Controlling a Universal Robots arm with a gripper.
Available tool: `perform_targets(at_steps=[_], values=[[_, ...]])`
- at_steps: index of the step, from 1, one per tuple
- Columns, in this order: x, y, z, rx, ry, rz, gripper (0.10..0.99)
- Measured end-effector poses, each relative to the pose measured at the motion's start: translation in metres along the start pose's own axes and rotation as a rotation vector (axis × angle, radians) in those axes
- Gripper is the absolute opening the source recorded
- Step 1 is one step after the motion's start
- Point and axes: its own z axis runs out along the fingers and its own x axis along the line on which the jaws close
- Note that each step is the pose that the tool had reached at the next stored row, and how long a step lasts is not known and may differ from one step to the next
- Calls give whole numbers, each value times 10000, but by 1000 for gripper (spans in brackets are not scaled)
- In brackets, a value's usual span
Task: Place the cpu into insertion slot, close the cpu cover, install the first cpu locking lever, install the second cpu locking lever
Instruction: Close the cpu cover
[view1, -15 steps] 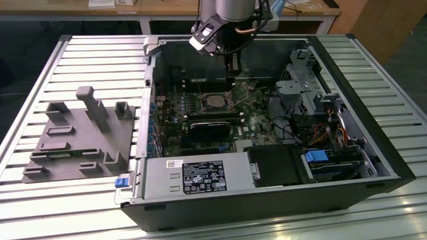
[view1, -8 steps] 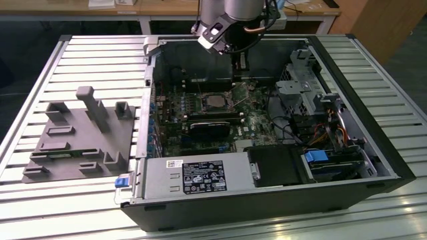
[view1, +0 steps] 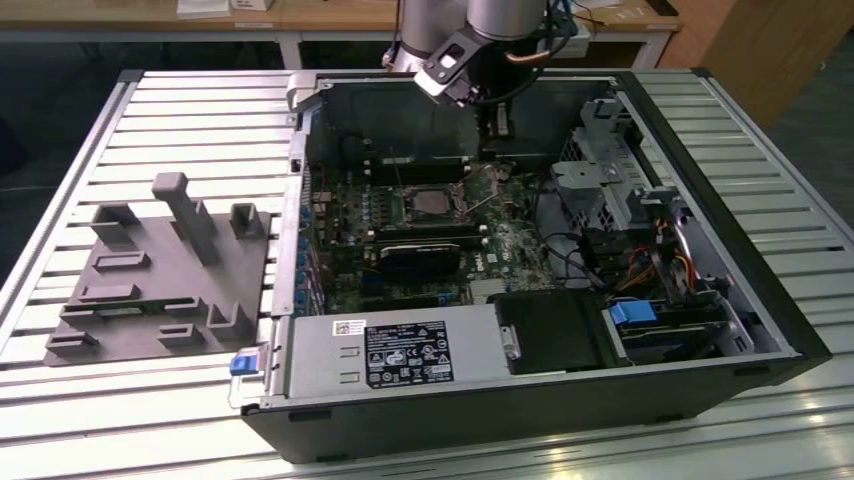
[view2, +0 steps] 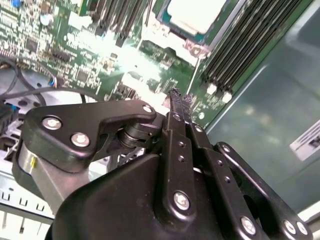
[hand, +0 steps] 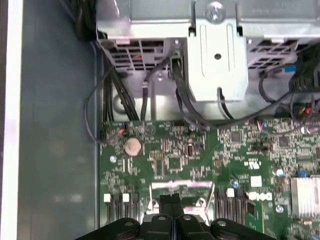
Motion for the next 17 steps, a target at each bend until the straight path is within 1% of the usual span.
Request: perform_targets(at_steps=[4,6,11,17], values=[[18,87,6,0,-1,0,102],[24,118,8,-1,0,0,102],[25,122,8,0,-3,1,102],[26,153,25,0,-3,1,102]])
